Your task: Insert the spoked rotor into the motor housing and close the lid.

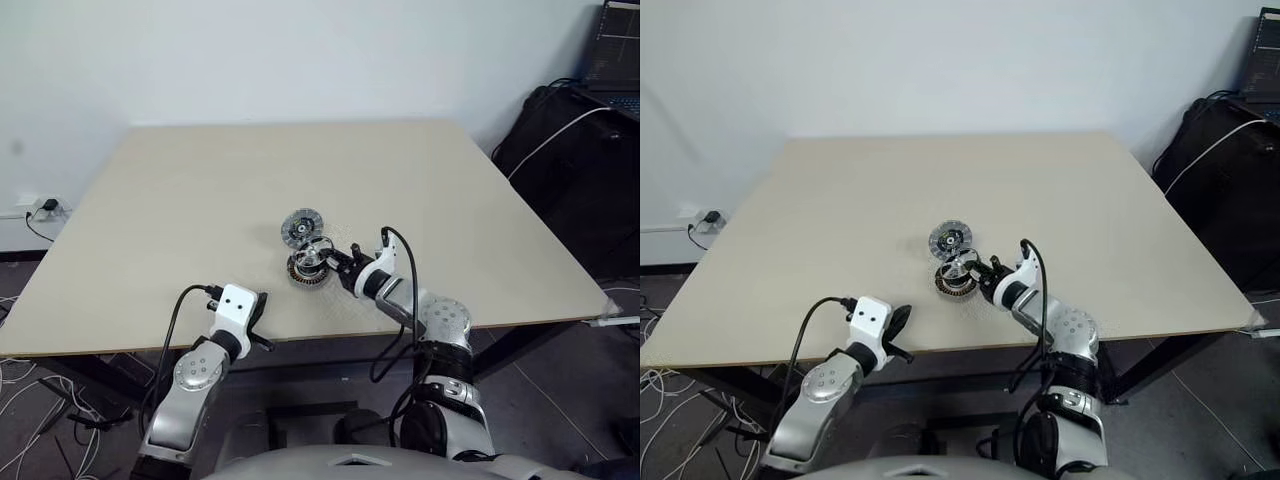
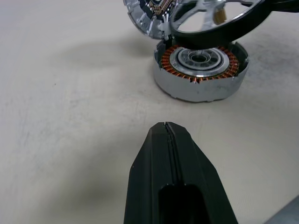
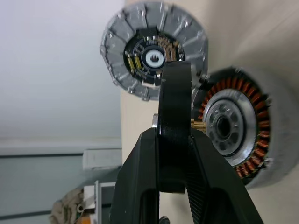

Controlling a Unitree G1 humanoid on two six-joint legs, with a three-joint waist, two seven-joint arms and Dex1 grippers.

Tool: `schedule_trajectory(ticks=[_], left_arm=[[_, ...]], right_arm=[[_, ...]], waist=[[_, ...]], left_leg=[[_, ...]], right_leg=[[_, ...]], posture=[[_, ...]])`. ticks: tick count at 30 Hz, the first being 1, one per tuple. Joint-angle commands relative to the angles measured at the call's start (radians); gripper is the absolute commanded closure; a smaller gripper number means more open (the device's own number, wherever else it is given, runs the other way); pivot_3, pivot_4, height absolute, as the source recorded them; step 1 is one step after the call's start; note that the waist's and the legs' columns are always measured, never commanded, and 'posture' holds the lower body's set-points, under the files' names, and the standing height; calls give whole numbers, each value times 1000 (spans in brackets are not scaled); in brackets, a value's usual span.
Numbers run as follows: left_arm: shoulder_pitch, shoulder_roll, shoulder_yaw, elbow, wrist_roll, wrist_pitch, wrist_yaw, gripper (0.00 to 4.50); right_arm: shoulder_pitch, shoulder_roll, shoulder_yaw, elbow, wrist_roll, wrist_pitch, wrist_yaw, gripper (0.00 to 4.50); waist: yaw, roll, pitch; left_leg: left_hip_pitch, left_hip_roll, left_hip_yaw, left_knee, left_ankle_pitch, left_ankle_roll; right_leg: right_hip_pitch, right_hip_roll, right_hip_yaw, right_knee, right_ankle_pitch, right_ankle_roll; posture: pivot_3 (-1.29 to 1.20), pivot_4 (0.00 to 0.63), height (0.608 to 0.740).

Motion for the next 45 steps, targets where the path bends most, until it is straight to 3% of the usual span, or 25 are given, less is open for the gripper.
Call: schedule_trajectory(ticks=[1, 34, 43, 45], left_arm=[[-1, 9, 17, -61, -1, 3, 3, 4500], [-13, -5, 11, -59, 6, 10, 2, 4500], [-16, -13, 8, -52, 6, 7, 4, 4500], [-16, -14, 7, -52, 6, 7, 4, 4500]], right_arm=[[-36, 60, 21, 36, 13, -44, 36, 4081], [-61, 1, 26, 168, -26, -123, 66, 4081], [-48, -9, 18, 135, -45, -119, 32, 1132], [-40, -17, 19, 110, -46, -117, 31, 1132]], waist=[[0, 0, 0], [1, 0, 0], [1, 0, 0], [2, -1, 0]], left_leg=[[0, 0, 0, 0, 0, 0], [0, 0, 0, 0, 0, 0], [1, 0, 0, 0, 0, 0], [1, 0, 0, 0, 0, 0]], right_leg=[[0, 0, 0, 0, 0, 0], [0, -1, 0, 0, 1, -1], [0, 0, 0, 0, 2, -3], [1, 0, 0, 0, 2, -3]], posture=[[0, 0, 740], [0, 0, 740], [0, 0, 740], [0, 0, 740]])
